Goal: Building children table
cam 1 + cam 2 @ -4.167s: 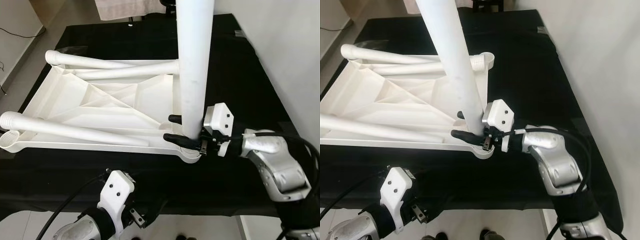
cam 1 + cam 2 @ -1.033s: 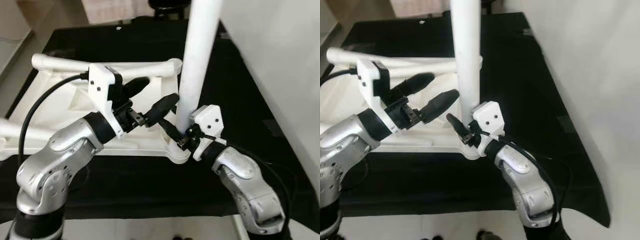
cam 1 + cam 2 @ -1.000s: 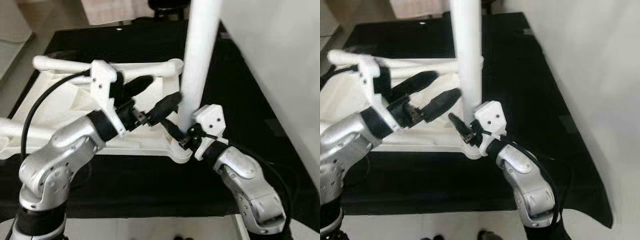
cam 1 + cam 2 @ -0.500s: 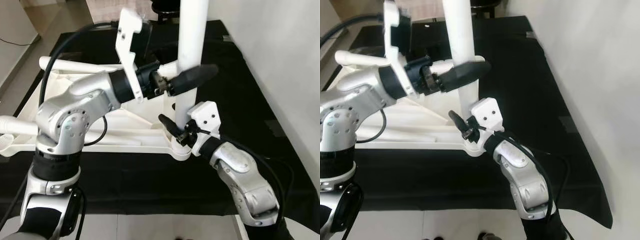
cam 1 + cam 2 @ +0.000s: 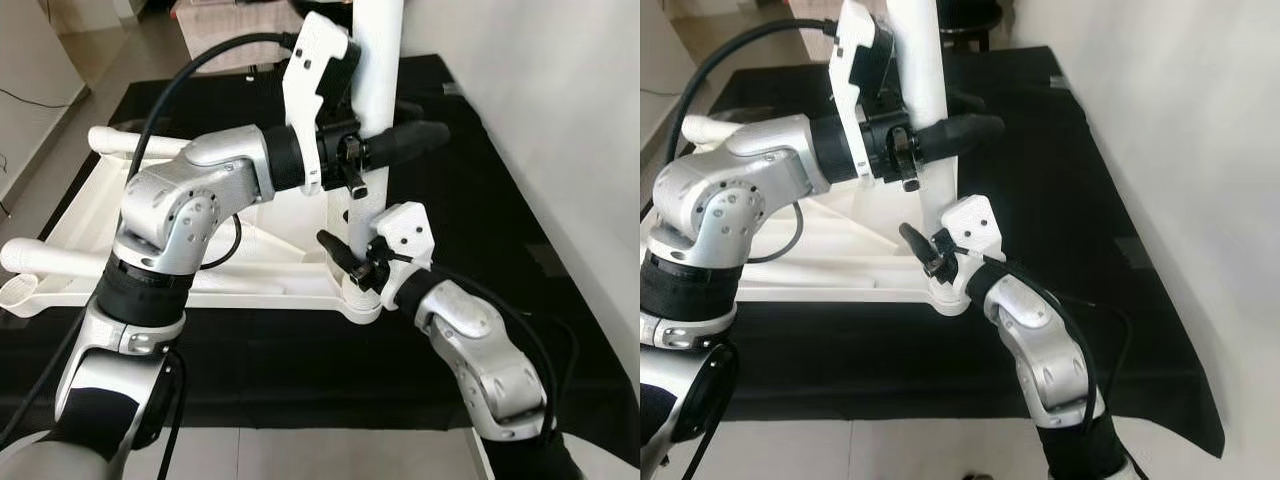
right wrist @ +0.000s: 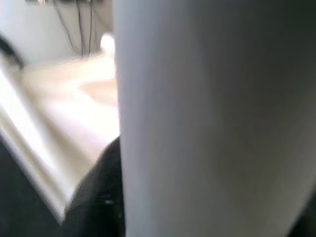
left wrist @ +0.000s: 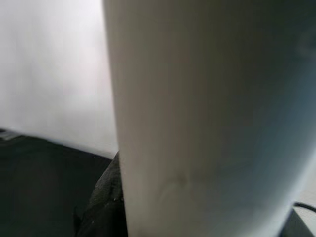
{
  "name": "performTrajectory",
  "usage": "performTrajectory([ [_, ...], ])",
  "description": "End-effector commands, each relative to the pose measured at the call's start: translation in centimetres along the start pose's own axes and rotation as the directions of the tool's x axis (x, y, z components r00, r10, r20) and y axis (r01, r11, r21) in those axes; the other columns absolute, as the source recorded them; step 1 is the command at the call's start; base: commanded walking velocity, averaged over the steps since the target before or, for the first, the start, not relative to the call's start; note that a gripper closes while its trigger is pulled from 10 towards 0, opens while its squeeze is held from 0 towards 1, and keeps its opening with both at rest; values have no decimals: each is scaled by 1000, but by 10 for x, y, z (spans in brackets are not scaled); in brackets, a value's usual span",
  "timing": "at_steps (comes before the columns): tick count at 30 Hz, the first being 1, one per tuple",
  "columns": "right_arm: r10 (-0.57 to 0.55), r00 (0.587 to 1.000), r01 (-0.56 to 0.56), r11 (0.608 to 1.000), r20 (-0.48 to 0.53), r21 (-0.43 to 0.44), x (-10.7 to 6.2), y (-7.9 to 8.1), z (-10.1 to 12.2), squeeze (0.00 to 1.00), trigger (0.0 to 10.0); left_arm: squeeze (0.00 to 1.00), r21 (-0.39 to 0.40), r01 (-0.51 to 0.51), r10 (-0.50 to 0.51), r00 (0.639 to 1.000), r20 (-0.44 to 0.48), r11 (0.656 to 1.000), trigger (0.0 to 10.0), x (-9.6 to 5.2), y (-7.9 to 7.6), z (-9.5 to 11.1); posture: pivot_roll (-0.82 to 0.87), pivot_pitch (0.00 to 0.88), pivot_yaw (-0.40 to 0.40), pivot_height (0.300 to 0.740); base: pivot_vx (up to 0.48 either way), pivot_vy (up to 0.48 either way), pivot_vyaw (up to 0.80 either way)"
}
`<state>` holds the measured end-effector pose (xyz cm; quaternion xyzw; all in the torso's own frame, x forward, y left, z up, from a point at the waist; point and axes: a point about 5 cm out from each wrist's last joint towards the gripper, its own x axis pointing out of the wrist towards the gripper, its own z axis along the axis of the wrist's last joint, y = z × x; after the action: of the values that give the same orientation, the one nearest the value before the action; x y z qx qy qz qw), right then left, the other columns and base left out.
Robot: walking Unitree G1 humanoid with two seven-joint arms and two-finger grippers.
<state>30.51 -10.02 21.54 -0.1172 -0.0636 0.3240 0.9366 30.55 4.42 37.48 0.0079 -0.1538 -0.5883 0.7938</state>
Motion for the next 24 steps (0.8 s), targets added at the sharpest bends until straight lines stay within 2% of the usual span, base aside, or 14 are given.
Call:
performTrajectory([
  [1, 91, 994, -90, 996, -58, 16, 7, 12, -13, 557, 10000, 0, -26, 54, -55, 998, -33, 998, 0, 7, -5, -7, -15, 159, 37, 740, 0, 0, 0],
  [2, 120, 991, -119, 993, -61, 20, 9, 8, -11, 1000, 10000, 0, -30, 68, -69, 997, -36, 997, 0, 11, -6, -9, -20, 154, 36, 740, 0, 0, 0],
  [3, 120, 991, -119, 993, -61, 20, 9, 8, -11, 1000, 10000, 0, -30, 68, -69, 997, -36, 997, 0, 11, -6, -9, -20, 154, 36, 740, 0, 0, 0],
  [5, 203, 978, -203, 979, -55, 16, 17, -8, 1, 1000, 10000, 0, -40, 109, -110, 993, -42, 993, 0, 22, -13, -14, -25, 147, 36, 740, 0, 0, 0],
  [7, 225, 973, -225, 974, -55, 7, 20, -14, 5, 1000, 10000, 0, -44, 121, -123, 991, -45, 992, 0, 25, -15, -16, -24, 145, 36, 740, 0, 0, 0],
  [13, 297, 952, -299, 954, -67, -24, 28, -25, 15, 1000, 10000, 0, -47, 158, -160, 986, -44, 986, 0, 33, -20, -18, -22, 140, 31, 740, 0, 0, 0],
  [14, 358, 931, -360, 933, -65, -21, 33, -29, 23, 0, 10000, 0, -45, 199, -200, 979, -32, 979, 0, 39, -25, -16, -17, 136, 26, 740, 0, 0, 0],
  [15, 358, 931, -360, 933, -65, -21, 33, -29, 23, 0, 10000, 0, -45, 199, -200, 979, -32, 979, 0, 39, -25, -16, -17, 136, 26, 740, 0, 0, 0],
  [17, 470, 881, -471, 882, -46, 2, 41, -31, 35, 0, 10000, 0, -52, 284, -284, 959, 13, 957, 0, 48, -35, -6, -20, 135, 24, 740, 0, 0, 0],
  [19, 508, 860, -507, 861, -33, 39, 46, -29, 38, 0, 10000, 0, -53, 323, -321, 946, 39, 945, 0, 52, -41, 2, -21, 134, 26, 740, 0, 0, 0],
  [21, 508, 860, -507, 861, -33, 39, 46, -29, 38, 0, 10000, 0, -53, 323, -321, 946, 39, 945, 0, 52, -41, 2, -21, 134, 26, 740, 0, 0, 0],
  [22, 546, 838, -543, 837, -20, 67, 50, -27, 40, 0, 10000, 0, -50, 359, -356, 933, 59, 932, 0, 58, -49, 10, -23, 132, 25, 740, 0, 0, 0],
  [23, 579, 815, -576, 811, 0, 100, 54, -23, 42, 0, 7569, 0, -46, 391, -387, 919, 75, 919, 0, 63, -57, 16, -27, 130, 27, 740, 0, 0, 0],
  [24, 579, 815, -576, 811, 0, 100, 54, -23, 42, 0, 7569, 0, -46, 391, -387, 919, 75, 919, 0, 63, -57, 16, -27, 130, 27, 740, 0, 0, 0],
])
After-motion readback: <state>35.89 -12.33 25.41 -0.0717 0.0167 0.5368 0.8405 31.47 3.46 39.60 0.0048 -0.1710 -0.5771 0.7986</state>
